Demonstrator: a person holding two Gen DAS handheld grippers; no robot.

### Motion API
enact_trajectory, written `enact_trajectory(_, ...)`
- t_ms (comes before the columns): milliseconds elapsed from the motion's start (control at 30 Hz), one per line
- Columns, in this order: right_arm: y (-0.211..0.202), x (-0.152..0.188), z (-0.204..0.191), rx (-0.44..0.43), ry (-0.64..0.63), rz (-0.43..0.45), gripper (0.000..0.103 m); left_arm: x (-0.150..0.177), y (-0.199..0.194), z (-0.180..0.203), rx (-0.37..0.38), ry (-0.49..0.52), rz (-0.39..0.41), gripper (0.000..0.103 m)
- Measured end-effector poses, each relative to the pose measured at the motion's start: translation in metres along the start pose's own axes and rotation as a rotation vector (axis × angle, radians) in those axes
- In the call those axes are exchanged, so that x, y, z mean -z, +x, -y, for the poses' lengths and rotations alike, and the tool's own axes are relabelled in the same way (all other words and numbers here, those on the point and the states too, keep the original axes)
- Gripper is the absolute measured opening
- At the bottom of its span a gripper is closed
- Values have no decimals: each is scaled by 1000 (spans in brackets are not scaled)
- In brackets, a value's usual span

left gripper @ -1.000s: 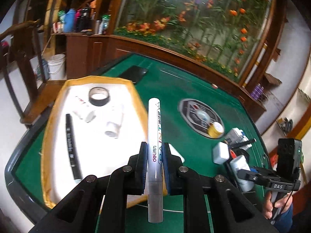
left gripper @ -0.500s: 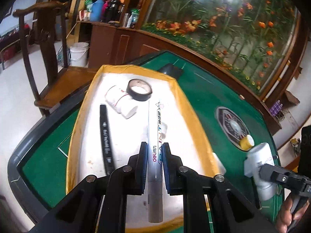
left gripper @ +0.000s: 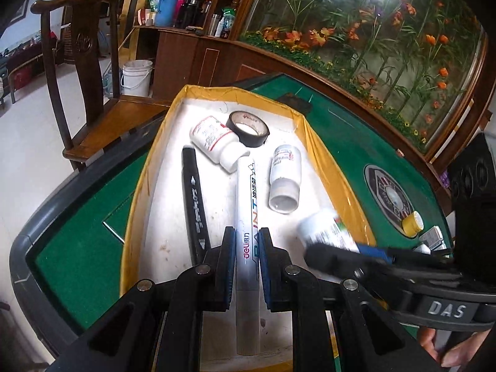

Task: Organize rigid objects
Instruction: 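Carry the paint marker into the tray with the left tool while the right tool drops the bottle there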

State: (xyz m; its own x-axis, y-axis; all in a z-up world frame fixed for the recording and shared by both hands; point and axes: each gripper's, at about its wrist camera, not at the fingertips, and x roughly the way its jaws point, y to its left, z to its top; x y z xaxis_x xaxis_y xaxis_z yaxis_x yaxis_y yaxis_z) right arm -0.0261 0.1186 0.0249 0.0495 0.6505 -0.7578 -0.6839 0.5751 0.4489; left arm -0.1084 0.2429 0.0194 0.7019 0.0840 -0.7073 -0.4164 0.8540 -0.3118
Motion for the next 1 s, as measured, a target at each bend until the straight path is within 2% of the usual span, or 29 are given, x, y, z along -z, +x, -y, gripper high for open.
enact_trajectory(167, 8, -3, -9, 77, -51, 6, 34, 2, 0, -3, -55, -1, 2, 15)
enact_trajectory(267, 14, -4, -17, 141, -117, -5, 34, 3, -1, -8, -60, -5, -3, 15)
enact_trajectory(400, 16, -2, -21, 182, -160, -8, 35, 4, -3, -7, -74, 10, -1, 15)
enact_trajectory(633, 12, -2, -17, 142, -163, -3, 36, 4, -6, -7, -67, 9, -11, 16)
enact_trajectory(700, 10, -3, -17, 124, -160, 0, 37, 4, -9, -7, -57, 4, -9, 21)
enact_trajectory(767, 4, -2, -15, 102, -149, 14, 37, 3, -13, -6, -58, 9, 0, 38)
enact_trajectory(800, -2, -2, -13, 82, -139, 23, 37, 3, -16, -5, -53, 8, 9, 40)
enact_trajectory(933, -37, -4, 3, 33, -86, 101, 39, 0, -25, 2, -48, 23, 30, 40)
enact_trajectory(1000, -55, -3, 17, 41, -67, 133, 43, -2, -29, 6, -44, 30, 37, 40)
